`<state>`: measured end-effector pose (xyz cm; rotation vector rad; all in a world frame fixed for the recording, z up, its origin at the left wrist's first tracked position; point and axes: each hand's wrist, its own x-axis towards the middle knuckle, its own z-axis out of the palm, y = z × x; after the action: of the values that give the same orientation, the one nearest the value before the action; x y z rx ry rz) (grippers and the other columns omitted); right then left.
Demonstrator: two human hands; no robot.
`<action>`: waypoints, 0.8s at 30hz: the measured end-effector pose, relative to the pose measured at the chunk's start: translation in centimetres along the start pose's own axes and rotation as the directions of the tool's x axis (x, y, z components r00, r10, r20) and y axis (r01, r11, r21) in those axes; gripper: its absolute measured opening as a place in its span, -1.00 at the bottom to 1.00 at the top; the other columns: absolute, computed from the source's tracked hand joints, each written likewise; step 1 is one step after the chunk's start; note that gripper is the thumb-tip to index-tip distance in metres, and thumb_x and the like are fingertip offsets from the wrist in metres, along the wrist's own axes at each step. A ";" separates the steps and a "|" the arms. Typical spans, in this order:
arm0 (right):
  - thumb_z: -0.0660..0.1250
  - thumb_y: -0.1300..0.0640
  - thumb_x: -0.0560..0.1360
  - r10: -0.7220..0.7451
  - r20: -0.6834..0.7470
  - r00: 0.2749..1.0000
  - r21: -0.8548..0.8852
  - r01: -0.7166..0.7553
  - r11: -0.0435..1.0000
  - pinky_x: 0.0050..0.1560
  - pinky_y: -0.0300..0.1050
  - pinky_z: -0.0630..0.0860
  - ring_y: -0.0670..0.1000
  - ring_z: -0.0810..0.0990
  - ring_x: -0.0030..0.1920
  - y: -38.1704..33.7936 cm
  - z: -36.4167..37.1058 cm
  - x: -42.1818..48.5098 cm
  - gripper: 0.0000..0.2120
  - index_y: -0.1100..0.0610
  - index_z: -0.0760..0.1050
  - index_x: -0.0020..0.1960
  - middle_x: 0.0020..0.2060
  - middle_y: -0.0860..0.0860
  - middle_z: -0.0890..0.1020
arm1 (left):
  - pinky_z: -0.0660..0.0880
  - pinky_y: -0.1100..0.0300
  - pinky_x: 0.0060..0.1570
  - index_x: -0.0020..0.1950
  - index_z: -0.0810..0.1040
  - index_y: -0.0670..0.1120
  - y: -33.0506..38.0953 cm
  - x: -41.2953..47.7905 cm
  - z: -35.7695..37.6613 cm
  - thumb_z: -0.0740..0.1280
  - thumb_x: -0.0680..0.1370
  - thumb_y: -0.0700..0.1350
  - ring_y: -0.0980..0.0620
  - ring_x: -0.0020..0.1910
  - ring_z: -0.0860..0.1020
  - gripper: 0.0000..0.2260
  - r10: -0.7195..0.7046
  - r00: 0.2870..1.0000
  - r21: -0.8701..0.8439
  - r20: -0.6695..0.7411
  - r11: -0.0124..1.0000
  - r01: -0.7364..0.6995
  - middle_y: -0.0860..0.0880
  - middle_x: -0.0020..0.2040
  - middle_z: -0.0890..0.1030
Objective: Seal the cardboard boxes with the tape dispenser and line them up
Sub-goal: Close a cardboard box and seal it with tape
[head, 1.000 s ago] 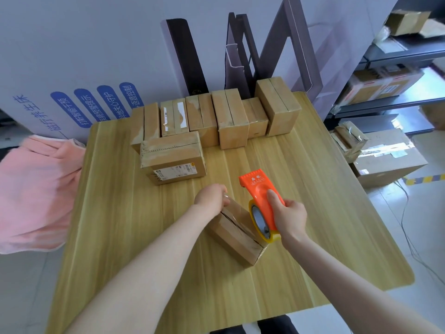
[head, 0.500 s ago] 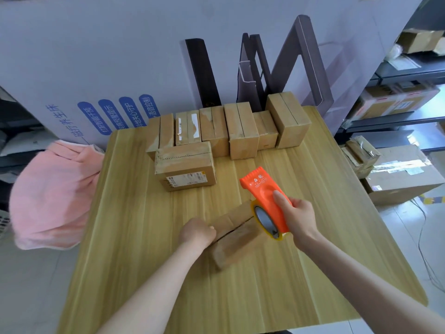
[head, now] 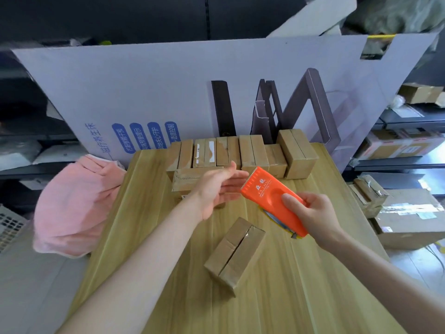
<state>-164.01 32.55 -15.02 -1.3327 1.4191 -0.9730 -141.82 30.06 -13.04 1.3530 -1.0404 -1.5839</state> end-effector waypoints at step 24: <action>0.40 0.10 0.51 -0.099 0.043 0.994 -0.025 0.100 0.995 -0.51 0.05 0.56 0.25 0.62 -0.44 -1.5 0.4 -1.6 -0.85 0.15 0.63 -0.17 -0.38 0.24 0.64 | 0.52 0.29 -0.32 -0.12 0.62 -0.12 1.2 -0.8 -0.4 0.41 0.50 -0.08 0.08 -0.27 0.58 -0.88 -0.112 0.993 -0.120 -0.029 0.987 0.107 -0.03 -0.27 0.65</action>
<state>-163.27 34.01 -13.46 -1.4474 1.3500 -0.9882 -141.23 30.39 -11.70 1.3722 -0.8490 -1.6683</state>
